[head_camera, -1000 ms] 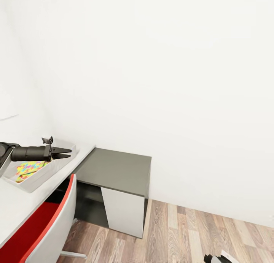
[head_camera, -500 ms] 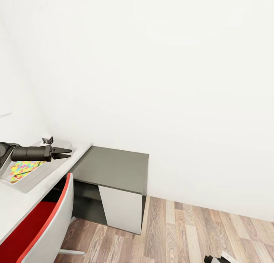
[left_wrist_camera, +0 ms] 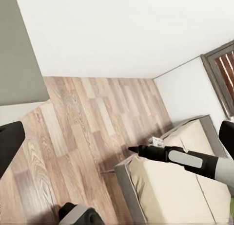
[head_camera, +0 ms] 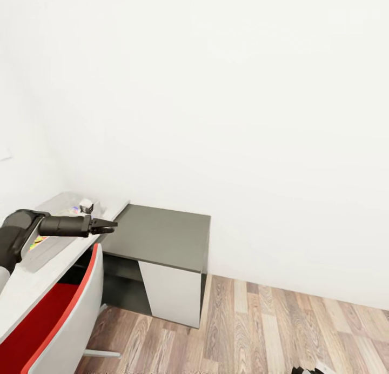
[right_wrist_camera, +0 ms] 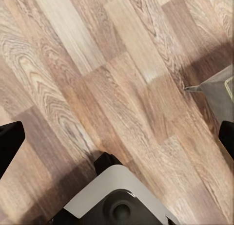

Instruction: Put all the toys in the child's room - the three board games (two on the bed and one on the table), the two jigsaw puzzles on the table, and the tennis ball on the table - inside the toy box on the table in the child's room.

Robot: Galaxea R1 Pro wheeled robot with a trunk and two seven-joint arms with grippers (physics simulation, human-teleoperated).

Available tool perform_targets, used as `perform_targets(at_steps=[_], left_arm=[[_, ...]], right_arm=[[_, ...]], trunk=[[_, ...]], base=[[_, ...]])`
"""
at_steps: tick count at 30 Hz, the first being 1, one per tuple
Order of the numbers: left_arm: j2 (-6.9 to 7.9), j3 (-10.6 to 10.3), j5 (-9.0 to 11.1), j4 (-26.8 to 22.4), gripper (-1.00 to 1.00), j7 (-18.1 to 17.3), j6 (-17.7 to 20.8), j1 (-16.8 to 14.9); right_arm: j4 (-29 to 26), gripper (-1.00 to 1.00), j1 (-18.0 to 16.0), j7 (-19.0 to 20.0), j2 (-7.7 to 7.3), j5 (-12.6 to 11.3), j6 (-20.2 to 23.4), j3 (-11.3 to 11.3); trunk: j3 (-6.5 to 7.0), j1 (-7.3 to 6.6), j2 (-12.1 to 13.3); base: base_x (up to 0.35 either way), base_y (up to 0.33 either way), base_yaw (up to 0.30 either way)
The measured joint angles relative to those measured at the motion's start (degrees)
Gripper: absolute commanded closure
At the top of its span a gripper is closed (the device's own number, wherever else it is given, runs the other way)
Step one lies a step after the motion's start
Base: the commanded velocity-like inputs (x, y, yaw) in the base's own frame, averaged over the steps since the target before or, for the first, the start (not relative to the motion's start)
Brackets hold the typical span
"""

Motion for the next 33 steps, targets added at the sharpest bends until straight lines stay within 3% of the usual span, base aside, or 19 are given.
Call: perform_targets(at_steps=[6,10,16,19,26,33], left_arm=[[-5.23,-0.4,0.0,0.0,-1.00,5.8,-0.2,0.2],[-9.48,-0.5,0.0,0.0,-1.00,10.4,-0.2,0.3],[-16.08,-0.6,0.0,0.0,-1.00,20.2,-0.2,0.3],[-17.90,-0.7,0.0,0.0,-1.00,23.4,-0.3,0.7],[-18.96,-0.7,0.1,0.4,-1.00,26.2,-2.9,1.4],[-19.26,-0.7,0.1,5.0,-1.00,27.1,-7.6,2.1]], right_arm=[[0.2,-1.00,0.0,0.0,0.07,0.0,-0.1,0.0],[0.2,-1.00,0.0,0.4,0.07,0.0,-0.1,0.0],[0.6,-1.00,0.0,4.2,0.02,0.2,-3.7,0.0],[1.6,-1.00,0.0,6.1,-0.10,0.3,-4.6,0.0],[2.6,-1.00,0.0,8.0,-0.17,0.4,-5.3,0.0],[2.8,-1.00,0.0,8.3,-0.03,0.4,-5.4,0.7]], trunk=[[-0.57,0.00,0.0],[-0.95,0.00,0.0],[-1.51,0.00,0.0],[-1.80,0.00,0.0],[-2.46,0.00,0.0],[-2.87,0.01,0.0]], base=[[0.000,0.000,-0.081],[0.000,0.000,-0.083],[0.000,0.000,-0.084],[0.000,0.000,-0.084],[0.000,0.000,-0.083],[-0.077,-0.036,-0.030]])
